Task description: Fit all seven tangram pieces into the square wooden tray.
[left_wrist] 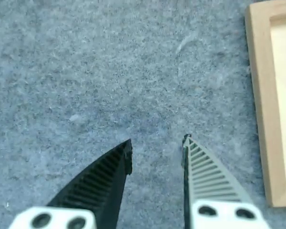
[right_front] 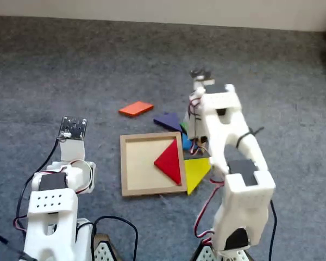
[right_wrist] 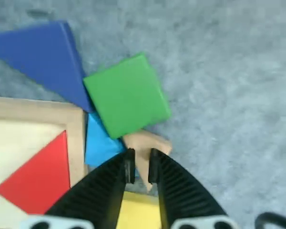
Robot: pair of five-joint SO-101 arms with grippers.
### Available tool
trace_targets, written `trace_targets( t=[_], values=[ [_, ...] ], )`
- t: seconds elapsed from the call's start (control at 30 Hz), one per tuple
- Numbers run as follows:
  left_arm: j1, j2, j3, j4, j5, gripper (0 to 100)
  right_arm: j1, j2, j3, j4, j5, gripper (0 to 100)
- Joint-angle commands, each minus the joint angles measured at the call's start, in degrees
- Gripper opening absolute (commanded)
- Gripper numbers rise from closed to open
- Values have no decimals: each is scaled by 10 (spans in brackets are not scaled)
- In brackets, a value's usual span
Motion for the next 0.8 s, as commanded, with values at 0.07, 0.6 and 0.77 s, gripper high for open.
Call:
trace_targets(
  t=[0.07, 0.6, 0.77],
  values=[
    [-7, -4, -3, -11, -4, 184, -11, 45, -29, -7, 15, 60],
    [-7, -4, -1, -35, -4, 184, 66, 49, 69, 26, 151, 55],
    [-7, -3, -1, -35, -4, 184, 86, 42, 83, 27, 151, 55]
  ],
)
